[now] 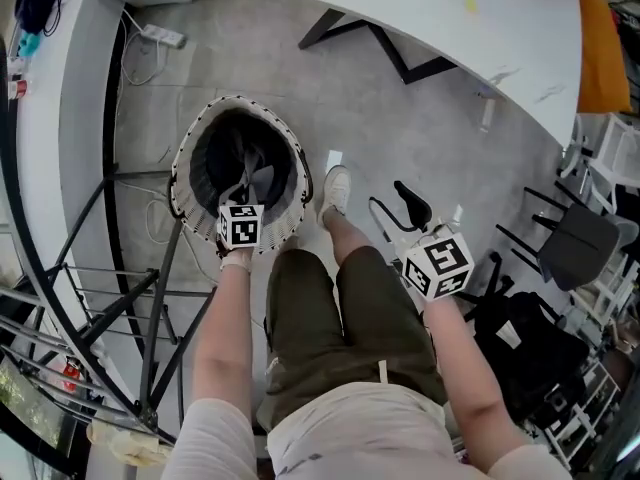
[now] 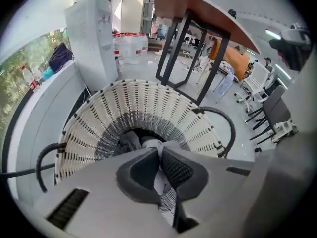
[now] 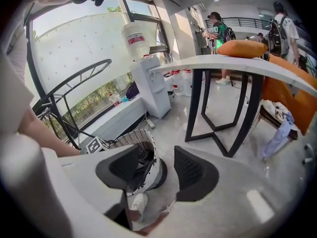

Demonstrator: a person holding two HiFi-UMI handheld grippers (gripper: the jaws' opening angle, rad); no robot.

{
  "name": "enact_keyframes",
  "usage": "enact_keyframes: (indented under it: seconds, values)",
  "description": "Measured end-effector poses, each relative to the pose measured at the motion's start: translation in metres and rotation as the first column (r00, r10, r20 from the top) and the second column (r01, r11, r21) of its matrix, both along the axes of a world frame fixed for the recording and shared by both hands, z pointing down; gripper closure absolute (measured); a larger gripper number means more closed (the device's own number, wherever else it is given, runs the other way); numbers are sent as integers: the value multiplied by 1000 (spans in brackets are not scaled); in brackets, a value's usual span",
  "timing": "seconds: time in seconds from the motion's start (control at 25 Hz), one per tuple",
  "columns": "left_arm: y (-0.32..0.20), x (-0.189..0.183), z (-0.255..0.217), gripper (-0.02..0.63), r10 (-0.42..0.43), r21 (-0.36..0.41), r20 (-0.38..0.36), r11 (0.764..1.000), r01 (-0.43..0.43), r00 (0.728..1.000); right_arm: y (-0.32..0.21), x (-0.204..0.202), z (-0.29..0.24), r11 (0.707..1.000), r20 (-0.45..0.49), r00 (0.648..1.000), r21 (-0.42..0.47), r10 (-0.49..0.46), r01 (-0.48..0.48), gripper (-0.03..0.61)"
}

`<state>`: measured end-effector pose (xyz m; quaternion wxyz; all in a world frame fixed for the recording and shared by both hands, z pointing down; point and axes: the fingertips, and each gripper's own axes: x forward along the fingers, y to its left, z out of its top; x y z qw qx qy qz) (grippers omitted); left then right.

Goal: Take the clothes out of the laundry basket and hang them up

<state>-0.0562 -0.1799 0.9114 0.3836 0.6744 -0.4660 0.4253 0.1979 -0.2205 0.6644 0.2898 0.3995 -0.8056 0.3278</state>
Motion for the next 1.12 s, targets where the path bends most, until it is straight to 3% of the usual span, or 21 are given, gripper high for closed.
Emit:
enact_keyframes:
  seconds: [0.44,0.68,0.84,1.12]
  values:
    - [13,-26,-131,601,-1,123,-35,992,6,999,24,-20,-72,999,15,1000,47,18,-19,357]
    - [4,-44,-222,601,-18,243,-88,969,39,996,30,-39,-111,995,38,999,97,2,-6,357]
    - [-1,-53,-289,601,-10,339,-89,940,40,996,34,-50,-138,990,43,999,138,-32,26,357]
    - [-4,-69,-402,601,-33,496,-110,864,84,993,31,-75,-179,969,73,991,227,-113,94,357]
